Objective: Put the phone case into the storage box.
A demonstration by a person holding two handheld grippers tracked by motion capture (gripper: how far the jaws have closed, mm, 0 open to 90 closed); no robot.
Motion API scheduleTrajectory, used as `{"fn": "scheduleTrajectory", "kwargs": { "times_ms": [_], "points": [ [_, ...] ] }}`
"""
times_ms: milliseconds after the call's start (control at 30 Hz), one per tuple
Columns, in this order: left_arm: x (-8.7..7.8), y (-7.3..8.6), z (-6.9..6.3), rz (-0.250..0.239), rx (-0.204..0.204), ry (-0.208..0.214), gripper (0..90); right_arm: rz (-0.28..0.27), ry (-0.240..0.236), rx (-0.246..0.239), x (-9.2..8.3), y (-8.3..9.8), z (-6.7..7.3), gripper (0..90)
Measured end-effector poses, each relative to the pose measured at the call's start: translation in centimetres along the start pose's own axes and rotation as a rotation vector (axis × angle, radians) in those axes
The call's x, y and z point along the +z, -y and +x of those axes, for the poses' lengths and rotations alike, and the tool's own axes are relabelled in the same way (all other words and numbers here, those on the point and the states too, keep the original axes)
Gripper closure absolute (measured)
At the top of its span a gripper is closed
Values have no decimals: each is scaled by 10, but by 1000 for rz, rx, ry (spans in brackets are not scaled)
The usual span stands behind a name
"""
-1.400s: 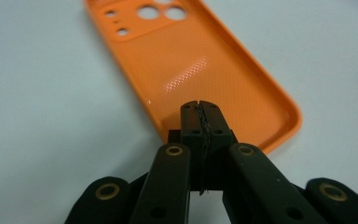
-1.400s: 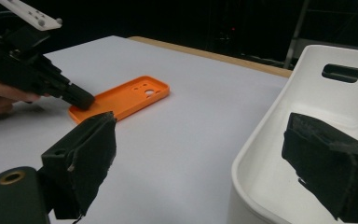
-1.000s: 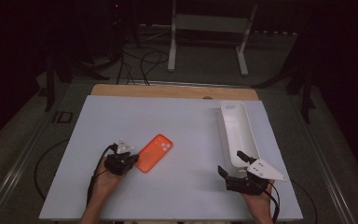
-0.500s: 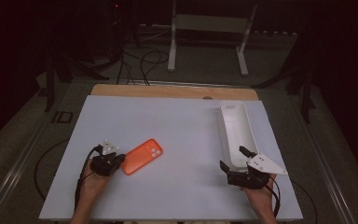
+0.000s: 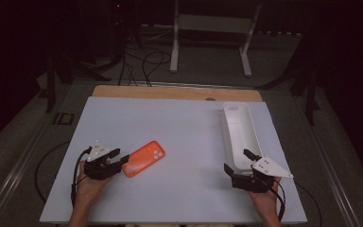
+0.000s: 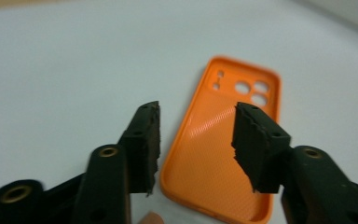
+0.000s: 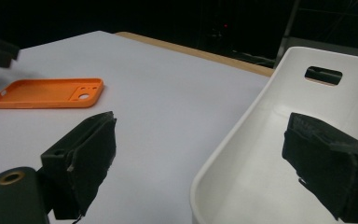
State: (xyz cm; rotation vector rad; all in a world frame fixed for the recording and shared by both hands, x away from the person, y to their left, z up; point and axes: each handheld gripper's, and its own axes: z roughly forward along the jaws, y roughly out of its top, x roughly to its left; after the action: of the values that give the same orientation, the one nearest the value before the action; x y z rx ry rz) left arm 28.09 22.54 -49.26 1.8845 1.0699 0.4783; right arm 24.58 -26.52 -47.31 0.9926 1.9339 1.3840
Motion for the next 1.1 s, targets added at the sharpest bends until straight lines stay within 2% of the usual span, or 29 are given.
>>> {"fn": "scheduleTrajectory", "kwargs": {
  "times_ms": [67,100,133,200,233,300,400,533,567,700,900,1100],
  "points": [
    [-10,0,2,-46,-7,1,429,-1,-1,3,-1,0,0,95],
    [-10,0,2,-46,-7,1,376,-1,-1,3,-1,0,0,95],
    [-20,1,2,-91,10,-8,312,-3,-4,2,-1,0,0,96],
    [-24,2,2,-103,17,-17,225,-2,-8,1,-1,0,0,96],
    [-28,2,2,-105,23,-24,225,-2,-8,1,-1,0,0,96],
    [-35,5,1,-108,41,-32,148,-3,-15,1,-1,1,1,96],
    [-41,7,-1,-110,57,-24,116,-3,-16,0,-1,1,1,95],
    [-49,8,-1,-110,55,-10,2,-7,-22,1,-2,1,2,95],
    [-53,9,-1,-114,50,0,0,-10,-22,2,-4,1,2,95],
    [-57,9,1,-110,48,-6,0,-18,-15,4,-6,2,0,95],
    [-57,8,0,-105,59,-28,0,-19,-12,7,-7,3,0,95],
    [-54,7,-1,-83,61,-24,0,-13,-12,5,-7,4,1,95]
  ]
}}
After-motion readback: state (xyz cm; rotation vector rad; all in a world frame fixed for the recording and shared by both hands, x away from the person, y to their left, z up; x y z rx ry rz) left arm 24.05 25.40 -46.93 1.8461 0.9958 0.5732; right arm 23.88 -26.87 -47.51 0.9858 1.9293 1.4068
